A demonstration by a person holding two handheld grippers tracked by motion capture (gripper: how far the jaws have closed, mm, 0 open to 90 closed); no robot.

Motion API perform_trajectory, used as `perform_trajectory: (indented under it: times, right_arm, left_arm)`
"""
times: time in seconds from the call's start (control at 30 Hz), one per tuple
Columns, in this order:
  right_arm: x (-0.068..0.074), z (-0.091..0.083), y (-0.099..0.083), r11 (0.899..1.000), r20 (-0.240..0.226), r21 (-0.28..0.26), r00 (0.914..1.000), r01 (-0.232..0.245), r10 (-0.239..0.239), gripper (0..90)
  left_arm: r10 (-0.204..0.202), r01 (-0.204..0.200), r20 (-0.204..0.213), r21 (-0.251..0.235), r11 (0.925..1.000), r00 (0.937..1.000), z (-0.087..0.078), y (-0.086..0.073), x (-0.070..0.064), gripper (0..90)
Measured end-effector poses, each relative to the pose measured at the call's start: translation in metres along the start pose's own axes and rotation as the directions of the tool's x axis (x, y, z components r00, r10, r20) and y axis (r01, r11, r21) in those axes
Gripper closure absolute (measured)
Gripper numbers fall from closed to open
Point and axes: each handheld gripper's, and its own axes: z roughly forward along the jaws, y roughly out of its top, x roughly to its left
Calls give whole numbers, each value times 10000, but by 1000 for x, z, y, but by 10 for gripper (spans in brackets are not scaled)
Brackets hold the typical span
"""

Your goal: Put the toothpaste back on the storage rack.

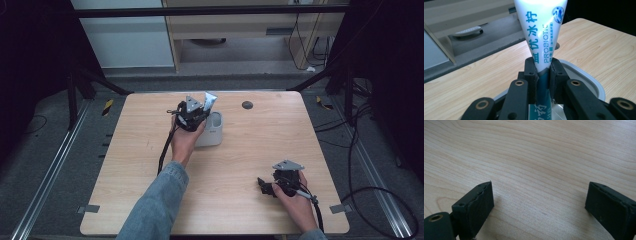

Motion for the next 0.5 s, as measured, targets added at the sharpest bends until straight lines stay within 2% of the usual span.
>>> perform_trajectory:
  times: [0.17,0.5]
  right_arm:
    - [0,0,0,10000,1,4,10000,17,-17,83]
    - [0,0,0,10000,0,4,10000,19,-19,83]
  left_arm:
    - [120,-121,68,244,9996,9999,2,-2,0,782]
    - [-87,83,126,324,9994,9999,5,-5,0,781]
